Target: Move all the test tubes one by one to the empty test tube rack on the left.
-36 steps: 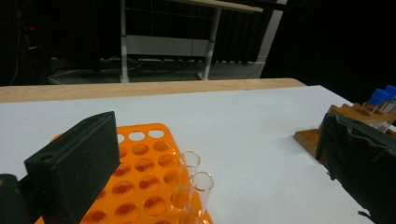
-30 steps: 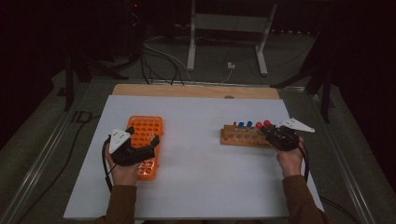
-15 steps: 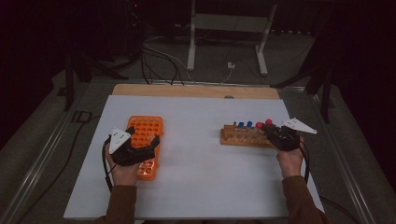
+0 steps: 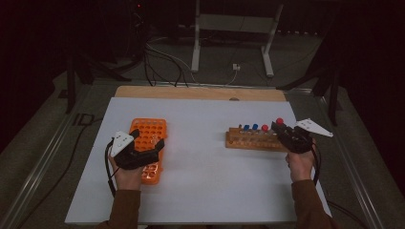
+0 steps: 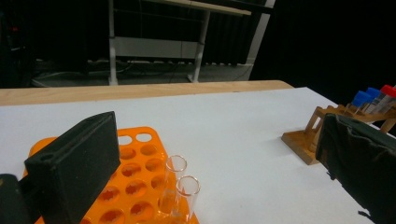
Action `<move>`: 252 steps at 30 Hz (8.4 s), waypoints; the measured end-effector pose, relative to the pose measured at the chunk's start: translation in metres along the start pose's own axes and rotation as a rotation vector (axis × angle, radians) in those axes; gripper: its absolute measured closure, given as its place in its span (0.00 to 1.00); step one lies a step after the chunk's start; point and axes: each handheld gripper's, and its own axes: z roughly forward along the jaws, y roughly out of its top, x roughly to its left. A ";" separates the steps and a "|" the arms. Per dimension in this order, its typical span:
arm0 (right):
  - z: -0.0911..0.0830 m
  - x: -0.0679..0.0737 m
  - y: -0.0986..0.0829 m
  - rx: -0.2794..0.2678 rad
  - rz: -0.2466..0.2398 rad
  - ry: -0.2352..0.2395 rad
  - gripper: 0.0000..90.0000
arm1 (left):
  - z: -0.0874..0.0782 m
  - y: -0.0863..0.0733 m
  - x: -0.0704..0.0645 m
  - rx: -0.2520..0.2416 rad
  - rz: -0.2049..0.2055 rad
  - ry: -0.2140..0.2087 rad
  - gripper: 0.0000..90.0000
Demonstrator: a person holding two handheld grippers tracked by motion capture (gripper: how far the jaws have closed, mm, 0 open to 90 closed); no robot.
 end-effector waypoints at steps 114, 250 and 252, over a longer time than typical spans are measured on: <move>0.025 0.192 0.002 0.167 -0.188 0.592 0.76 | 0.042 -0.019 -0.097 0.221 0.236 -0.412 0.84; -0.007 0.087 -0.023 0.068 -0.089 0.283 0.00 | -0.006 -0.021 0.005 0.199 0.052 -0.017 0.36; -0.007 0.085 -0.022 0.068 -0.082 0.279 0.00 | -0.008 -0.019 0.004 0.175 0.046 -0.016 0.31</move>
